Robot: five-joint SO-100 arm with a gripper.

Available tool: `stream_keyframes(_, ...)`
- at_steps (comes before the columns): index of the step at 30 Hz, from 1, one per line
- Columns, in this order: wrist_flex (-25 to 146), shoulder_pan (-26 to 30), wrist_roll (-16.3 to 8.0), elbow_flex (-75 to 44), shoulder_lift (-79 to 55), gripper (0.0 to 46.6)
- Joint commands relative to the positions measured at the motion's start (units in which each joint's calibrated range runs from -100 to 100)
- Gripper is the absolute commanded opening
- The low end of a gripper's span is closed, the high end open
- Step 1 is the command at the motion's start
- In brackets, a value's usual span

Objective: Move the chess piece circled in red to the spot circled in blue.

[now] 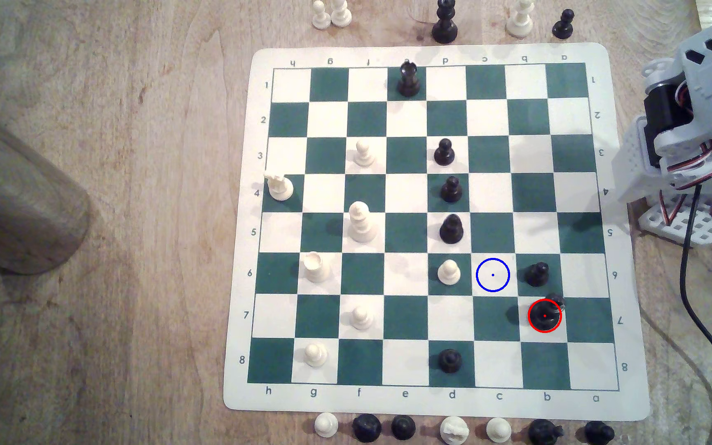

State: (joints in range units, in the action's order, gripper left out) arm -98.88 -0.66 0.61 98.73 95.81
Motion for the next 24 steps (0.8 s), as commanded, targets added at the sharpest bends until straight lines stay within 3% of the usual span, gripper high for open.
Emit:
stream_keyframes(1,0.4,1.1,0.1,1.3,-0.1,0.2)
stream_keyframes(11,31.6,10.4,0.0,-2.4,-0.1,0.2)
stream_keyframes(15,54.3,12.1,0.0,-10.5,-0.2,0.2)
stream_keyframes(17,80.4,12.7,-0.3,-20.5,-0.2,0.2)
stream_keyframes(22,108.1,11.1,-0.5,-34.1,-0.2,0.2)
stream_keyframes(24,113.1,12.0,-3.1,-36.1,-0.3,0.2)
